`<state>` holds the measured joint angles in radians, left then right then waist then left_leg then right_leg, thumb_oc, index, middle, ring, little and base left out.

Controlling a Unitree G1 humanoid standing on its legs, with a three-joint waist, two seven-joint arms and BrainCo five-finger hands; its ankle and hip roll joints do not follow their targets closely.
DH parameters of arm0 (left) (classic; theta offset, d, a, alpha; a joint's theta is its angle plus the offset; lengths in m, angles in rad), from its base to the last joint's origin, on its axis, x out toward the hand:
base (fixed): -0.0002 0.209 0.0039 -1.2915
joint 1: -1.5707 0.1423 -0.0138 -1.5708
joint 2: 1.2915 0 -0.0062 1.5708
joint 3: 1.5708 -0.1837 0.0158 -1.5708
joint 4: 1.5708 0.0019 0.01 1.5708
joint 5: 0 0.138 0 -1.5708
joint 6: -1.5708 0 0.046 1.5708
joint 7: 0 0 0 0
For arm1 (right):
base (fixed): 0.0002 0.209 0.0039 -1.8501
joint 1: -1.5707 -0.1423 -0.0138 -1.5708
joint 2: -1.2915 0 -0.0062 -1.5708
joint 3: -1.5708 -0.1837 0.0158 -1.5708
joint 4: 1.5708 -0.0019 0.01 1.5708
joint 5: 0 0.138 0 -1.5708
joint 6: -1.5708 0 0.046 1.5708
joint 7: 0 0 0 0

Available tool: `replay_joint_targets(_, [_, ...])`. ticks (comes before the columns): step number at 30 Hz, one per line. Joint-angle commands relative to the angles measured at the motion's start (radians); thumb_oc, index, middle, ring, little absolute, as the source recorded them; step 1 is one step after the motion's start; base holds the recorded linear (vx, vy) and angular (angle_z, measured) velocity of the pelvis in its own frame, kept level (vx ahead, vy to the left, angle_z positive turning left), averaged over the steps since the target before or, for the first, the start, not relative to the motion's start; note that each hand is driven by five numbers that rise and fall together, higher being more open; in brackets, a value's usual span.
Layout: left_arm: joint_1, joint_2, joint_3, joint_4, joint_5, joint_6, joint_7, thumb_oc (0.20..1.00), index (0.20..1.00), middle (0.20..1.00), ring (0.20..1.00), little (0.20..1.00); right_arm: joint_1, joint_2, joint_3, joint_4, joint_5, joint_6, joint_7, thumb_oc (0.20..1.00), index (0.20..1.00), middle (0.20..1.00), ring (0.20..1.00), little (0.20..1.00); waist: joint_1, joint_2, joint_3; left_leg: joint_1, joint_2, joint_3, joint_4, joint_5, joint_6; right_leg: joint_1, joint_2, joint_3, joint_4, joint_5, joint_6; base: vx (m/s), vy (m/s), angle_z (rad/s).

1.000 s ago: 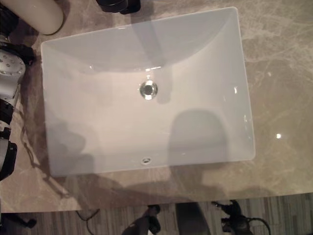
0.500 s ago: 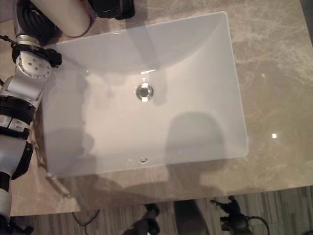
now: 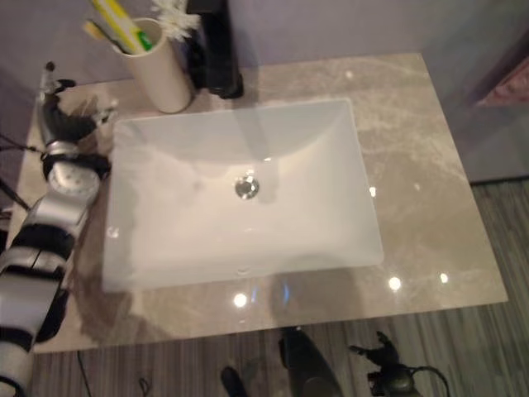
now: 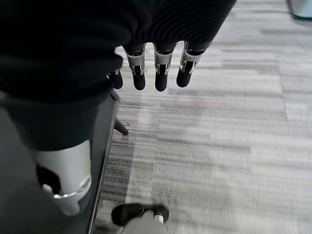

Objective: Put brush and paste in cup on sink, flatten towel.

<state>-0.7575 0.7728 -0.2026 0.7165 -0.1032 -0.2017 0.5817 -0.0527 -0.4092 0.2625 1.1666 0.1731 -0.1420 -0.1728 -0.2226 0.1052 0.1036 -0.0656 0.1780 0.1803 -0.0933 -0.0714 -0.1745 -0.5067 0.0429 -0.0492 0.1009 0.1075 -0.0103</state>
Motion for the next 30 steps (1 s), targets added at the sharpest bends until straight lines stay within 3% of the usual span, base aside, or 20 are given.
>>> replay_joint_targets(1, [0.069,0.044,0.184,-0.054,-0.010,-0.060,0.063,1.000,1.000,1.000,1.000,1.000,0.010,-0.021,-0.032,0.021,-0.055,0.016,0.010,1.000,1.000,1.000,1.000,1.000,0.008,0.020,0.013,0.190,-0.082,-0.121,0.049,0.118,0.034,0.040,-0.015,0.019,-0.029,0.018,0.100,-0.11,0.175,0.03])
replay_joint_targets(3, [0.278,0.041,0.308,-0.119,0.023,-0.060,0.044,1.000,1.000,1.000,1.000,1.000,0.041,-0.024,-0.071,0.027,-0.080,0.022,0.023,1.000,1.000,1.000,1.000,1.000,0.019,0.014,-0.012,0.228,-0.095,-0.098,0.037,0.063,0.050,0.071,-0.049,0.017,-0.044,0.040,0.117,-0.14,0.205,0.00])
replay_joint_targets(4, [0.288,0.040,0.316,-0.124,0.023,-0.060,0.043,1.000,1.000,1.000,1.000,1.000,0.042,-0.026,-0.067,0.026,-0.080,0.022,0.023,1.000,1.000,1.000,1.000,1.000,0.016,0.016,-0.012,0.229,-0.095,-0.097,0.038,0.062,0.051,0.074,-0.048,0.018,-0.046,0.041,0.118,-0.15,0.177,0.20])
replay_joint_targets(5, [0.398,0.035,0.384,-0.131,0.027,-0.060,0.027,1.000,1.000,1.000,1.000,1.000,0.054,-0.022,-0.085,0.026,-0.094,0.028,0.031,1.000,1.000,1.000,1.000,1.000,0.030,0.004,-0.025,0.240,-0.119,-0.088,0.038,0.011,0.069,0.087,-0.068,0.022,-0.059,0.068,0.131,-0.19,0.180,0.27])
replay_joint_targets(9, [0.559,-0.019,0.463,-0.189,0.054,-0.033,-0.013,1.000,1.000,1.000,1.000,1.000,0.074,-0.011,-0.104,0.028,-0.118,0.038,0.044,1.000,1.000,1.000,1.000,1.000,0.044,-0.020,-0.023,0.240,-0.162,-0.088,0.058,-0.053,0.102,0.109,-0.108,0.043,-0.092,0.121,0.163,-0.18,0.153,0.11])
replay_joint_targets(12, [0.673,-0.074,0.461,-0.063,0.077,-0.004,-0.093,1.000,1.000,1.000,1.000,1.000,0.100,0.005,-0.135,0.046,-0.152,0.046,0.056,1.000,1.000,1.000,1.000,1.000,0.050,-0.062,0.001,0.229,-0.219,-0.095,0.090,-0.117,0.141,0.136,-0.163,0.066,-0.129,0.189,0.204,-0.24,0.202,0.00])
replay_joint_targets(15, [0.711,-0.116,0.438,0.046,0.081,0.013,-0.134,1.000,1.000,1.000,1.000,1.000,0.116,0.014,-0.142,0.049,-0.174,0.054,0.061,1.000,1.000,1.000,1.000,1.000,0.048,-0.082,0.013,0.226,-0.242,-0.091,0.093,-0.124,0.155,0.149,-0.188,0.058,-0.148,0.222,0.219,-0.23,0.189,0.04])
replay_joint_targets(16, [0.764,-0.181,0.413,0.106,0.095,0.044,-0.193,1.000,1.000,1.000,1.000,1.000,0.127,0.021,-0.155,0.053,-0.190,0.062,0.065,1.000,1.000,1.000,1.000,1.000,0.050,-0.094,0.026,0.227,-0.260,-0.079,0.089,-0.124,0.167,0.155,-0.202,0.039,-0.165,0.236,0.228,-0.16,0.148,0.01])
replay_joint_targets(18, [0.779,-0.196,0.414,0.127,0.095,0.047,-0.210,1.000,1.000,1.000,1.000,1.000,0.130,0.021,-0.162,0.055,-0.198,0.068,0.068,1.000,1.000,1.000,1.000,1.000,0.052,-0.098,0.032,0.229,-0.266,-0.071,0.088,-0.124,0.172,0.155,-0.206,0.033,-0.166,0.239,0.233,-0.17,0.147,-0.28])
replay_joint_targets(19, [0.737,-0.245,0.337,0.394,0.103,0.106,-0.314,1.000,1.000,1.000,1.000,1.000,0.106,0.015,-0.156,0.066,-0.219,0.085,0.070,1.000,1.000,1.000,1.000,1.000,0.046,-0.092,0.059,0.219,-0.270,-0.037,0.090,-0.106,0.181,0.153,-0.215,-0.010,-0.141,0.231,0.235,-0.22,0.162,-0.52])
replay_joint_targets(20, [0.721,-0.253,0.313,0.434,0.120,0.119,-0.344,1.000,1.000,1.000,1.000,1.000,0.100,0.003,-0.155,0.071,-0.225,0.089,0.079,1.000,1.000,1.000,1.000,1.000,0.045,-0.085,0.067,0.212,-0.268,-0.023,0.086,-0.096,0.183,0.153,-0.212,-0.029,-0.102,0.193,0.225,-0.23,0.160,-0.57])
replay_joint_targets(21, [0.720,-0.252,0.313,0.435,0.120,0.119,-0.344,1.000,1.000,1.000,1.000,1.000,0.099,0.003,-0.155,0.071,-0.225,0.089,0.079,1.000,1.000,1.000,1.000,1.000,0.044,-0.088,0.066,0.210,-0.271,-0.023,0.085,-0.093,0.183,0.150,-0.215,-0.027,-0.101,0.194,0.225,-0.17,0.110,-0.47])
replay_joint_targets(22, [0.713,-0.278,0.289,0.499,0.112,0.140,-0.409,1.000,1.000,1.000,1.000,1.000,0.092,-0.008,-0.152,0.080,-0.231,0.098,0.089,1.000,1.000,1.000,1.000,1.000,0.046,-0.077,0.072,0.204,-0.269,-0.006,0.077,-0.075,0.185,0.160,-0.211,-0.049,-0.049,0.152,0.215,-0.20,0.113,-0.53])
replay_joint_targets(24, [0.727,-0.350,0.230,0.471,0.075,0.129,-0.484,1.000,1.000,1.000,1.000,1.000,0.092,-0.028,-0.153,0.109,-0.237,0.106,0.111,1.000,1.000,1.000,1.000,1.000,0.053,-0.049,0.071,0.184,-0.260,0.018,0.053,-0.036,0.190,0.185,-0.201,-0.070,0.058,0.077,0.192,-0.21,0.121,-0.56])
replay_joint_targets(25, [0.727,-0.349,0.230,0.471,0.075,0.129,-0.484,1.000,1.000,1.000,1.000,1.000,0.092,-0.028,-0.153,0.109,-0.237,0.106,0.111,1.000,1.000,1.000,1.000,1.000,0.053,-0.051,0.069,0.181,-0.261,0.018,0.054,-0.035,0.191,0.182,-0.203,-0.069,0.058,0.078,0.192,-0.20,0.071,-0.62])
replay_joint_targets(26, [0.747,-0.427,0.103,0.373,0.091,0.106,-0.516,1.000,1.000,1.000,1.000,1.000,0.089,-0.027,-0.161,0.151,-0.231,0.101,0.109,1.000,1.000,1.000,1.000,1.000,0.060,-0.027,0.049,0.167,-0.239,0.041,0.012,0.005,0.187,0.248,-0.167,-0.030,0.095,0.008,0.180,-0.20,0.018,-0.66])
replay_joint_targets(30, [0.764,-0.468,0.000,0.296,0.079,0.097,-0.563,1.000,1.000,1.000,1.000,1.000,0.070,-0.020,-0.160,0.169,-0.226,0.101,0.102,1.000,1.000,1.000,1.000,1.000,0.095,-0.022,0.032,0.126,-0.217,0.087,0.006,0.034,0.187,0.303,-0.199,-0.094,0.065,-0.009,0.181,-0.14,-0.038,-0.50])
